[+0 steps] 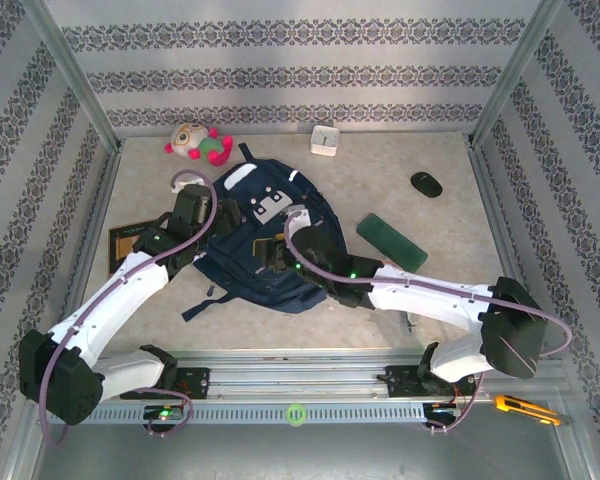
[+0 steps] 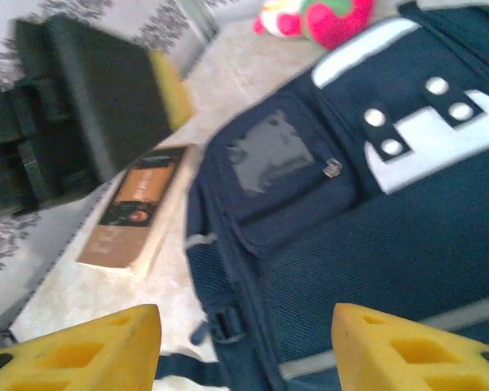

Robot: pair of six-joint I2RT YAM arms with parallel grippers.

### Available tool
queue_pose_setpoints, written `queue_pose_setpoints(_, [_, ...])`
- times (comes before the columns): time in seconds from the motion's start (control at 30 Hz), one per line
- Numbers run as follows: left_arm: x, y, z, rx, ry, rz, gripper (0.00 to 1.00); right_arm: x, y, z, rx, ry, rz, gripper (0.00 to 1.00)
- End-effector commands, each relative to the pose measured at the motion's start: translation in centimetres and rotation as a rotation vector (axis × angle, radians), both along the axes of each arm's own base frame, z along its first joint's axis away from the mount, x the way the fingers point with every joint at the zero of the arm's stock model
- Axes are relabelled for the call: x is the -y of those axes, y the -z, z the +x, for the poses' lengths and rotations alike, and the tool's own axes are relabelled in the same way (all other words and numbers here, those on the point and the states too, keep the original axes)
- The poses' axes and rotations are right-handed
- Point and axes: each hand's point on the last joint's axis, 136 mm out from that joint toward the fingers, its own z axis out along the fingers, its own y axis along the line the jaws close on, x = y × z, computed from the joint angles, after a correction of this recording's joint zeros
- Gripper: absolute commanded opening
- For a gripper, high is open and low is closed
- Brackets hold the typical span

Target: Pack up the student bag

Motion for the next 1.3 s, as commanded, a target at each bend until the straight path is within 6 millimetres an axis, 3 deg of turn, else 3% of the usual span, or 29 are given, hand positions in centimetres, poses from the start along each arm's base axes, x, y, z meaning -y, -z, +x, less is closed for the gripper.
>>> queue_pose_setpoints(0.0, [-1.0, 4.3, -2.4, -0.153, -0.093, -0.12, 0.7, 3.6, 3.4, 0.2, -0.24, -0.006, -0.057, 0.57])
queue_pose_setpoints(0.07, [-1.1, 7.2, -3.3, -0.188, -0.132, -0.182, 0.7, 7.9, 6.8, 3.1, -0.437, 0.061, -0.048, 0.57])
queue_pose_setpoints(0.1, [-1.2, 7.8, -3.5, -0.191, -0.141, -0.193, 0.7, 8.9, 7.7, 3.9, -0.483, 0.08, -0.045, 0.56])
queue_pose_setpoints(0.2, [-1.1, 9.3, -3.5, -0.185, -0.144, -0.227, 0.69, 10.6, 9.8, 5.7, -0.561, 0.092, -0.041, 0.55])
queue_pose_setpoints(0.33, [-1.1, 11.2, -3.2, -0.184, -0.15, -0.252, 0.67, 11.1, 12.1, 6.8, -0.592, 0.08, -0.073, 0.55])
queue_pose_setpoints(0.53, [-1.0, 13.8, -2.0, -0.216, -0.135, -0.231, 0.66, 9.9, 15.5, 5.4, -0.676, 0.038, -0.079, 0.53])
queue_pose_setpoints(0.7, [-1.0, 15.5, 0.2, -0.24, -0.106, -0.19, 0.65, 7.6, 16.6, 1.5, -0.738, 0.004, -0.065, 0.52])
queue_pose_setpoints(0.8, [-1.2, 15.5, 2.1, -0.236, -0.084, -0.159, 0.65, 5.7, 16.6, -1.6, -0.754, -0.027, -0.078, 0.52])
queue_pose_setpoints(0.9, [-1.1, 15.3, 3.8, -0.232, -0.049, -0.143, 0.66, 4.2, 15.9, -3.1, -0.745, -0.035, -0.07, 0.52])
queue_pose_setpoints(1.03, [-0.8, 15.0, 4.8, -0.241, -0.015, -0.125, 0.66, 3.0, 13.8, -3.0, -0.704, -0.035, -0.03, 0.53])
queue_pose_setpoints(1.13, [-1.1, 13.7, 4.8, -0.225, -0.008, -0.101, 0.67, 2.8, 10.6, -2.3, -0.647, -0.058, -0.001, 0.53])
queue_pose_setpoints(1.27, [-1.6, 9.5, 3.4, -0.171, 0.011, -0.076, 0.68, 4.8, 5.6, -0.8, -0.559, -0.049, 0.016, 0.57])
